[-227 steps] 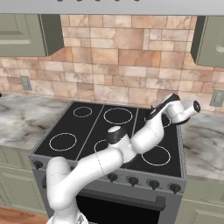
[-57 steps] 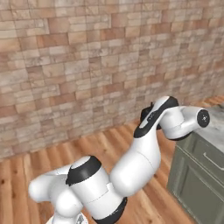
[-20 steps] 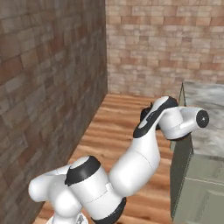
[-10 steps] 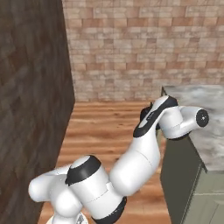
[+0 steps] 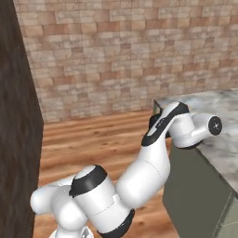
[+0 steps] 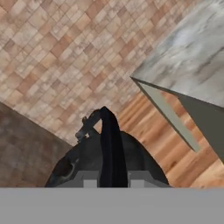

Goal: The kettle is done boiling. Turn off the stove, then wait for 300 timesteps before moving the kettle to the dining table.

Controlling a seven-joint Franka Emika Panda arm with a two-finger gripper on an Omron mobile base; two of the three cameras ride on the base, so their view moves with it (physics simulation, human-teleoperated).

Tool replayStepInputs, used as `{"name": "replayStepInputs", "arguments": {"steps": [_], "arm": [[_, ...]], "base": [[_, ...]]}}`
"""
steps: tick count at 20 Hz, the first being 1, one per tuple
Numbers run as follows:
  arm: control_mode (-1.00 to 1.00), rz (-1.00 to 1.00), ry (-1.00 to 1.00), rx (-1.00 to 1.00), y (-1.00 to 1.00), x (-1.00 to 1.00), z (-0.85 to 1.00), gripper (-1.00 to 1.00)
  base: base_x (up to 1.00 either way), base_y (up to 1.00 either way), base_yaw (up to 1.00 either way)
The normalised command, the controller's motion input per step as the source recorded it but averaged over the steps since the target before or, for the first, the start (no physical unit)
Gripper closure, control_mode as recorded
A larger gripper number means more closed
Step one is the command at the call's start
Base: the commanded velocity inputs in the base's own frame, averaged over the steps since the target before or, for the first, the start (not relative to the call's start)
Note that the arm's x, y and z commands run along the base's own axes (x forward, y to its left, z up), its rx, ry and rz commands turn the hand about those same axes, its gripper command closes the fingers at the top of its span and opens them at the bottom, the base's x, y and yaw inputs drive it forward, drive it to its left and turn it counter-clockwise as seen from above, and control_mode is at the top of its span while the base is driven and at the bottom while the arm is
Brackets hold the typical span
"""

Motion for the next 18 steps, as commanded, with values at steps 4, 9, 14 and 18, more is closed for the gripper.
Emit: {"name": "replayStepInputs", "arguments": {"steps": [4,9,14,18], "arm": [[1.0,0.0,0.0,0.0,0.0,0.0,0.0,1.0],[1.0,0.0,0.0,0.0,0.0,0.0,0.0,1.0],[1.0,0.0,0.0,0.0,0.0,0.0,0.0,1.0],[1.0,0.0,0.0,0.0,0.0,0.0,0.0,1.0]], "base": [[0.73,0.7,-0.43],[0.73,0.72,-0.42],[0.71,0.75,-0.41],[0.69,0.78,-0.39]]}}
